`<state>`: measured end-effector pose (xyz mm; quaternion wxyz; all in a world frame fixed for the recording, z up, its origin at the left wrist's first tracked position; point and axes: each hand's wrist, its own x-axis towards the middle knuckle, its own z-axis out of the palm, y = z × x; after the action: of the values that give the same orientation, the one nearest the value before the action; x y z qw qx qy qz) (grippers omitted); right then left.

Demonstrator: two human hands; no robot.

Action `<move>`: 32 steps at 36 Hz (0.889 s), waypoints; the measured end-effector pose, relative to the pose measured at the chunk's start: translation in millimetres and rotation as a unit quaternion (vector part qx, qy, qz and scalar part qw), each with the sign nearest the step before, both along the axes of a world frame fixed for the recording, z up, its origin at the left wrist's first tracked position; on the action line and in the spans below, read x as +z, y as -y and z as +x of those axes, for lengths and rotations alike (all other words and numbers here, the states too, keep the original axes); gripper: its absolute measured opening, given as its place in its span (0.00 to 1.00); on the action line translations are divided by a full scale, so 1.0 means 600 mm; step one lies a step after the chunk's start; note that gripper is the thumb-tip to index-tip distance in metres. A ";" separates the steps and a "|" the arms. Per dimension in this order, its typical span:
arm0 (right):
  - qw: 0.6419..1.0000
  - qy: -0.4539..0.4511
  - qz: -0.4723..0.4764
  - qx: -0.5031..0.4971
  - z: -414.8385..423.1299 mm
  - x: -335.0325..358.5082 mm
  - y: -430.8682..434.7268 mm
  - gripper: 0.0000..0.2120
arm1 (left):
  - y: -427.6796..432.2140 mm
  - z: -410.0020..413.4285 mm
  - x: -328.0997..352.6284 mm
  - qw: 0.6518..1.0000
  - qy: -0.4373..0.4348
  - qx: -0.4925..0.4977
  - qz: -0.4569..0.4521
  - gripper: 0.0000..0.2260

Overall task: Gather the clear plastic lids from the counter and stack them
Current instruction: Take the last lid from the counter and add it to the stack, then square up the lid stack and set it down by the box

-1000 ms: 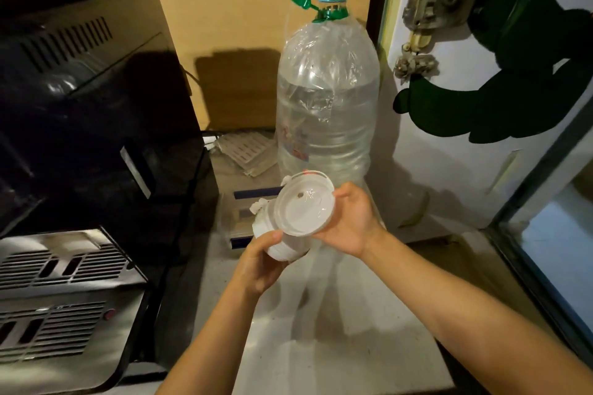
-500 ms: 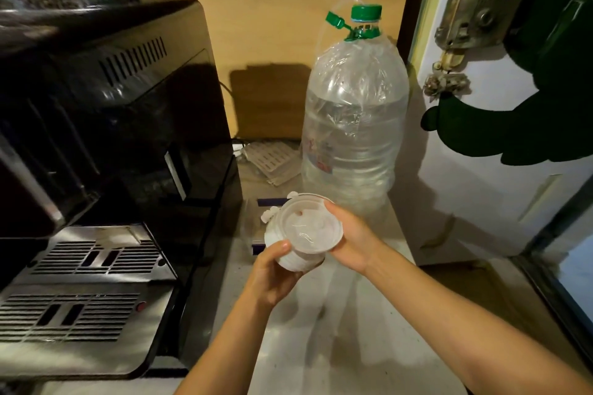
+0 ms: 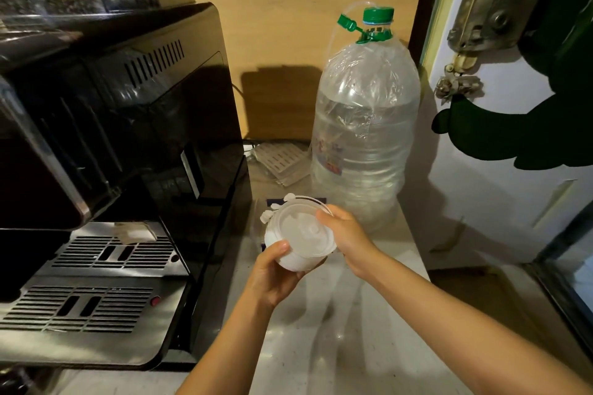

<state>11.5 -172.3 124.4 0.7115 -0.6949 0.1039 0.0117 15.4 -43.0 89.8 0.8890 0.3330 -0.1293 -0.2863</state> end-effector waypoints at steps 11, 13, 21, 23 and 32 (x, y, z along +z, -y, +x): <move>0.993 -0.037 -0.074 0.082 0.000 0.010 -0.008 0.15 | -0.011 0.001 0.005 1.000 -0.010 0.010 0.001 0.36; 0.991 -0.055 -0.076 0.100 0.001 0.011 -0.009 0.14 | -0.013 0.000 0.006 1.000 -0.001 0.004 0.007 0.34; 0.988 -0.062 -0.076 0.119 0.004 0.014 -0.011 0.18 | -0.011 -0.004 0.011 1.000 0.001 0.005 0.021 0.37; 0.990 -0.048 -0.081 0.108 0.006 0.010 -0.012 0.21 | -0.012 -0.002 0.008 1.000 0.004 0.006 0.027 0.38; 0.974 0.077 -0.203 0.058 0.003 -0.001 -0.027 0.20 | -0.006 0.008 -0.006 1.000 0.005 0.011 0.019 0.28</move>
<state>13.1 -156.3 124.0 0.5595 -0.8285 0.0089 -0.0219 20.1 -39.3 86.3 0.8850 0.3525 -0.1250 -0.2774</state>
